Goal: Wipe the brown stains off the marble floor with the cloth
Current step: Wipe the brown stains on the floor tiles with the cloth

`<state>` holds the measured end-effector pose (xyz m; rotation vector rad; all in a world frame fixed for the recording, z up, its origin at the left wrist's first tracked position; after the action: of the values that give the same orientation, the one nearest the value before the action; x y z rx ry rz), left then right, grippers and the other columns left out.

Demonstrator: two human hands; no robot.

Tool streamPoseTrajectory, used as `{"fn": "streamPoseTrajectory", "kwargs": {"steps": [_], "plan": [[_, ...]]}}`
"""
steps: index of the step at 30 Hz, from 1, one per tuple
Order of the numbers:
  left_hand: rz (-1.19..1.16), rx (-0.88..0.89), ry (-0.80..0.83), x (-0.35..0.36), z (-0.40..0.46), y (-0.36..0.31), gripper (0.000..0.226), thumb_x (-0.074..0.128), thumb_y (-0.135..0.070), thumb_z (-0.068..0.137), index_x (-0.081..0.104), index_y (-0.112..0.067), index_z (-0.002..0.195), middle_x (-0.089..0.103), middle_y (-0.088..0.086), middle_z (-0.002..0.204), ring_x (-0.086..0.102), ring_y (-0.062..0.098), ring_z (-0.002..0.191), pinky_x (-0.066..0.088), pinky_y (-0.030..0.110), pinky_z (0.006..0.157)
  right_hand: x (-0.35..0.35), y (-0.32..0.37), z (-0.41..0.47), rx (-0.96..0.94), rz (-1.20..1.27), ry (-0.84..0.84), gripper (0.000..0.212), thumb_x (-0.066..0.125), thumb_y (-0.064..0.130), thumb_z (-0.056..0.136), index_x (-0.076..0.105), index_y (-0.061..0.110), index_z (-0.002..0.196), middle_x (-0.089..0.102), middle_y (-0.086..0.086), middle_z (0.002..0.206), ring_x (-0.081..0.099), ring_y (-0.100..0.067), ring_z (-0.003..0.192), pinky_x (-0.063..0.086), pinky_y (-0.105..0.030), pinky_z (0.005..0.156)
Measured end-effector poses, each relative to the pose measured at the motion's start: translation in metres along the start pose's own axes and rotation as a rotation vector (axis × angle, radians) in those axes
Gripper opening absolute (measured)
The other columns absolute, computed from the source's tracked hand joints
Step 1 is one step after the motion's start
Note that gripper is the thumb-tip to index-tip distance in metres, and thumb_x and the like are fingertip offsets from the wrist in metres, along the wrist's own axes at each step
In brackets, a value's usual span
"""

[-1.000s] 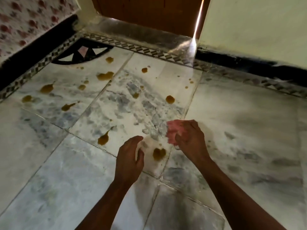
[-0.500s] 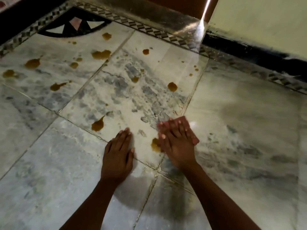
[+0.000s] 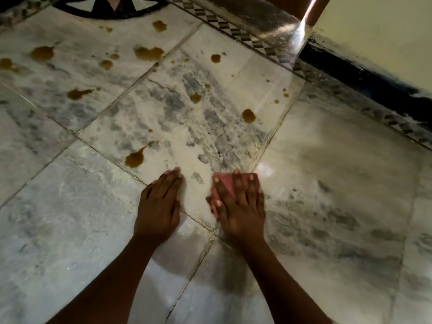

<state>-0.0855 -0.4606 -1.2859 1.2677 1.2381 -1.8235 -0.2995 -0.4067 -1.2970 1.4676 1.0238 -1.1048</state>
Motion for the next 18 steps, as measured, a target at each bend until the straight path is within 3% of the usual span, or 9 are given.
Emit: {"fn": "streamPoseTrajectory", "kwargs": {"steps": [2,7,10,14,16,18], "plan": [[0.012,-0.002,0.008,-0.001,-0.001,-0.001,0.061,0.040,-0.025,0.101,0.043,-0.016,0.161,0.034,0.000,0.173,0.034,0.020,0.159,0.038,0.047,0.119,-0.001,-0.022,-0.021,0.026,-0.002,0.009,0.064,0.032,0.057,0.109,0.002,0.052,0.165,-0.007,0.002,0.179,-0.010,-0.033,0.165,0.009,-0.060,0.131],[0.007,-0.004,-0.015,0.002,-0.001,0.000,0.061,0.040,-0.023,0.100,0.045,-0.014,0.160,0.035,0.001,0.172,0.036,0.020,0.158,0.035,0.046,0.119,-0.006,-0.053,0.025,0.367,0.103,-0.092,0.071,0.024,0.059,0.107,-0.029,0.057,0.155,0.000,-0.007,0.179,-0.010,-0.043,0.163,0.007,-0.067,0.129],[0.013,-0.014,-0.022,0.003,-0.004,0.002,0.061,0.041,-0.023,0.100,0.045,-0.014,0.160,0.035,0.001,0.172,0.035,0.019,0.159,0.035,0.046,0.122,0.002,-0.004,0.043,0.205,0.066,-0.023,0.065,0.022,0.060,0.108,-0.010,0.050,0.164,-0.005,-0.008,0.179,-0.017,-0.045,0.161,0.003,-0.069,0.128],[0.012,-0.017,0.002,0.003,-0.005,0.002,0.061,0.042,-0.023,0.101,0.042,-0.016,0.162,0.032,0.001,0.174,0.032,0.019,0.160,0.035,0.048,0.123,0.002,0.021,-0.025,-0.160,-0.028,0.086,0.062,0.027,0.062,0.108,0.003,0.053,0.165,-0.008,0.002,0.179,-0.015,-0.036,0.164,0.005,-0.062,0.131],[0.014,-0.015,0.004,0.002,-0.007,0.001,0.061,0.041,-0.023,0.102,0.041,-0.016,0.162,0.031,0.001,0.174,0.031,0.019,0.160,0.033,0.047,0.125,0.000,-0.004,-0.047,-0.148,-0.034,0.099,0.062,0.030,0.062,0.108,0.005,0.056,0.164,-0.006,0.005,0.179,-0.012,-0.031,0.165,0.011,-0.061,0.130],[0.009,-0.019,-0.003,0.003,-0.008,0.001,0.061,0.041,-0.023,0.101,0.042,-0.015,0.162,0.031,0.001,0.174,0.030,0.018,0.161,0.031,0.045,0.126,-0.003,-0.031,-0.035,-0.009,-0.019,0.057,0.064,0.027,0.063,0.106,0.005,0.054,0.165,-0.005,0.004,0.180,-0.011,-0.032,0.165,0.013,-0.062,0.129]]}}
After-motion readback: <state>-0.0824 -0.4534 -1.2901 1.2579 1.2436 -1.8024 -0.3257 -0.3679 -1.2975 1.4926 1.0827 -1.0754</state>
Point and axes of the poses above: each hand's wrist, its own z-axis towards the middle knuckle, its own x-axis out of the palm, y = z × x, the point moved 9 cm from there along z, towards the middle knuckle
